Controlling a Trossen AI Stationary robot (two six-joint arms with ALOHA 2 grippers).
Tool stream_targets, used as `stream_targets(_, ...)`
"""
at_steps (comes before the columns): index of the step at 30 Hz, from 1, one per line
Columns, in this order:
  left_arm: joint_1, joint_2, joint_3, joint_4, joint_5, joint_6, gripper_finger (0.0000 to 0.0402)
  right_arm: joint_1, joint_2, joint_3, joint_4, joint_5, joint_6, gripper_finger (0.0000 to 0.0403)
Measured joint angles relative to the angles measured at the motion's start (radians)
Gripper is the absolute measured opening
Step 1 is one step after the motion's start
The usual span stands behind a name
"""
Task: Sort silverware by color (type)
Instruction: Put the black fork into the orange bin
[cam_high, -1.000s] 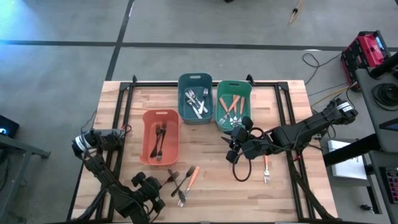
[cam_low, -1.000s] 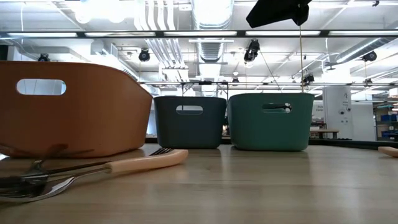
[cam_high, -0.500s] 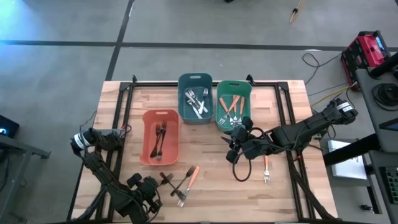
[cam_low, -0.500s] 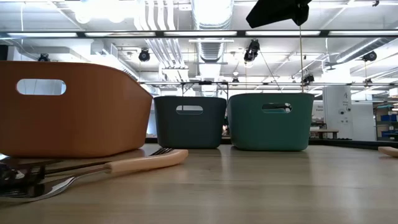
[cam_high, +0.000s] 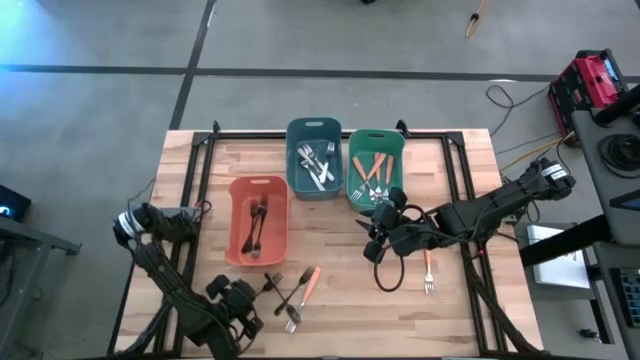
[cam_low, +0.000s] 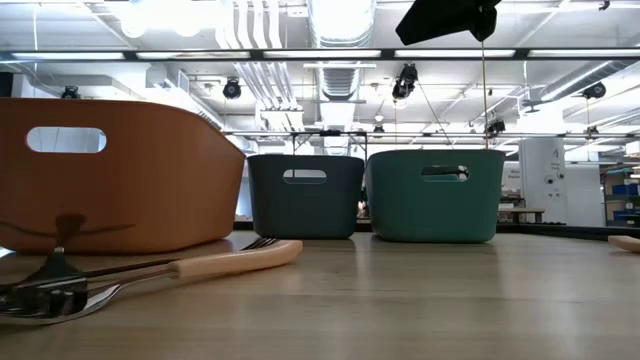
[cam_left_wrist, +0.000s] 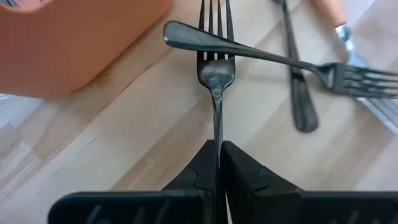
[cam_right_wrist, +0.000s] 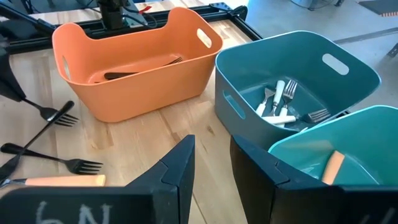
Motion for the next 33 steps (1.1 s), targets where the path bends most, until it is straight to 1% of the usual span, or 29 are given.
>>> stream_targets(6,0.0,0.051,0.0,0.003,0.001,0.005,0.0,0.0,0.0,0.0,0.0,0.0,0.0,0.0093)
stream_targets(13,0.0,0.06,-0.002,0.003,0.025,0.034,0.0,0.0,0.0,0.0,0.0,0.0,0.0,0.0093)
stream_targets(21,0.0,0.06,-0.025,0.003,0.009,0.035,0.0,0.0,0.0,0.0,0.0,0.0,0.0,0.0093)
stream_targets(26,0.0,0.06,-0.041,0.003,-0.021,0.044,0.0,0.0,0.0,0.0,0.0,0.0,0.0,0.0093)
stream_targets(33,0.0,0.06,-0.074,0.01,-0.028,0.06,0.0,0.0,0.0,0.0,0.0,0.0,0.0,0.0093)
